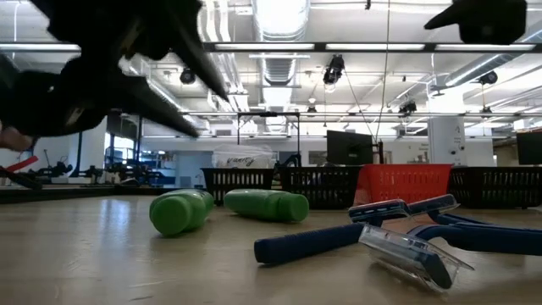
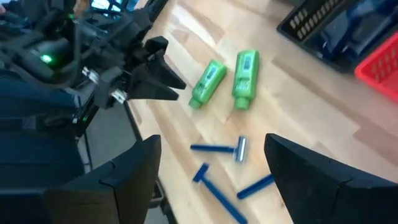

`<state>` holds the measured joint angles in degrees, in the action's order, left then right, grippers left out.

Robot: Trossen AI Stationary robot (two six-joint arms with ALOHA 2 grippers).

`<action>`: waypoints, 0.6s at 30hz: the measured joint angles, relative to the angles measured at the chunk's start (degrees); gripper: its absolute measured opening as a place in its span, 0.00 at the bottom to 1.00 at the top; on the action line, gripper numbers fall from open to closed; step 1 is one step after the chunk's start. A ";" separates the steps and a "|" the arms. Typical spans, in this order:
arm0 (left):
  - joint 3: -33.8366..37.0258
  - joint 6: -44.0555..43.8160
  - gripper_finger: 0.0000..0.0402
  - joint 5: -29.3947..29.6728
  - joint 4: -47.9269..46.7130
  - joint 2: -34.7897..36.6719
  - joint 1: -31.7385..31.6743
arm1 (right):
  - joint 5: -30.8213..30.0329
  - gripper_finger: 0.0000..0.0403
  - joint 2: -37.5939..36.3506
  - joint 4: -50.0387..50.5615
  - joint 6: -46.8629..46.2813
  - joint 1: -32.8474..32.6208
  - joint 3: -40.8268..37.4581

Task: Pick & Place Travel size toiletries
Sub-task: Put the blue razor into the red bin

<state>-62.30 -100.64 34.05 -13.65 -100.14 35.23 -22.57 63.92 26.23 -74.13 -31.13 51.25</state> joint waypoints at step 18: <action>-0.63 1.41 0.42 0.06 4.67 0.00 3.23 | 3.53 0.72 14.01 -4.88 -11.30 -6.17 -0.97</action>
<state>-62.93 -99.23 34.11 -8.98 -100.14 38.46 -19.03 77.93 21.35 -85.42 -37.30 50.28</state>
